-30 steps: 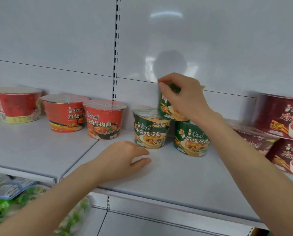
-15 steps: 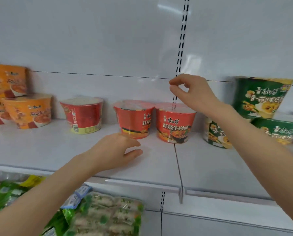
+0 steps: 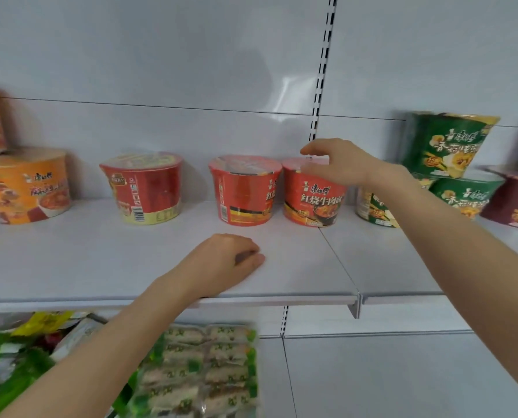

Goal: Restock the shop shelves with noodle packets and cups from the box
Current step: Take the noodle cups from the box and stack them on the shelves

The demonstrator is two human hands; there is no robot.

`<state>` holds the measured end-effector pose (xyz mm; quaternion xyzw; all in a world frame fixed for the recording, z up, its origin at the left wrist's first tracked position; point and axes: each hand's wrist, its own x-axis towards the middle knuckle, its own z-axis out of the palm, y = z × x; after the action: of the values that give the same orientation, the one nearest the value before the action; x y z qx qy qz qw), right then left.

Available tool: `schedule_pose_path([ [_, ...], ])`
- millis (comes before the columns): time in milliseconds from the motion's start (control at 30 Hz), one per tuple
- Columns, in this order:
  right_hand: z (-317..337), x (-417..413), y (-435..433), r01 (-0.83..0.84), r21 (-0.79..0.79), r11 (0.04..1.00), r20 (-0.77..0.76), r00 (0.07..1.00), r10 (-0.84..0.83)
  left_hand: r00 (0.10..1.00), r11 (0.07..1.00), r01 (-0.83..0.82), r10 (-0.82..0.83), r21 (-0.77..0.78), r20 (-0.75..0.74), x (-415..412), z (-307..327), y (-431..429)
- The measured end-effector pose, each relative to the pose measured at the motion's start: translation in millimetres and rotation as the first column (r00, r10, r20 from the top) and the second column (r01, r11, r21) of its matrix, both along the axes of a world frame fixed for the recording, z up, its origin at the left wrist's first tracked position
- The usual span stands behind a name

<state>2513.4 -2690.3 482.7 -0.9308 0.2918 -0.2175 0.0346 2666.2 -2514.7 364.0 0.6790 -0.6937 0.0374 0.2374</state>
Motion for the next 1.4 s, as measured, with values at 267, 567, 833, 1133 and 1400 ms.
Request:
schedule_pose_path([
  [267, -10.3, -16.5, -15.1, 0.026, 0.091, 0.996, -0.104, 0.994, -0.017, 0.999, 0.999, -0.031, 0.032, 0.008, -0.033, 0.9, -1.8, -2.0],
  [567, -7.3, -9.0, -18.3, 0.009, -0.006, 1.000, -0.172, 0.985, -0.010, 0.998, 0.998, -0.055, 0.057, 0.038, -0.042, -2.4, -0.1, 1.1],
  [833, -5.4, 51.2, 5.7, -0.179, -0.117, 0.977, -0.259, 0.955, 0.144, 0.996, 0.995, -0.067, 0.071, 0.068, -0.056, -3.0, 2.5, 4.2],
  [1133, -6.0, 68.6, 26.5, -0.268, -0.150, 0.952, -0.141, 0.959, 0.247, 0.994, 0.995, -0.086, 0.090, 0.058, -0.066, -4.3, 3.4, 4.8],
  [1400, -7.8, 58.6, 19.6, -0.268, -0.054, 0.962, -0.192, 0.948, 0.254, 0.994, 0.994, -0.089, 0.092, 0.062, -0.054, -4.3, 3.3, 4.8],
])
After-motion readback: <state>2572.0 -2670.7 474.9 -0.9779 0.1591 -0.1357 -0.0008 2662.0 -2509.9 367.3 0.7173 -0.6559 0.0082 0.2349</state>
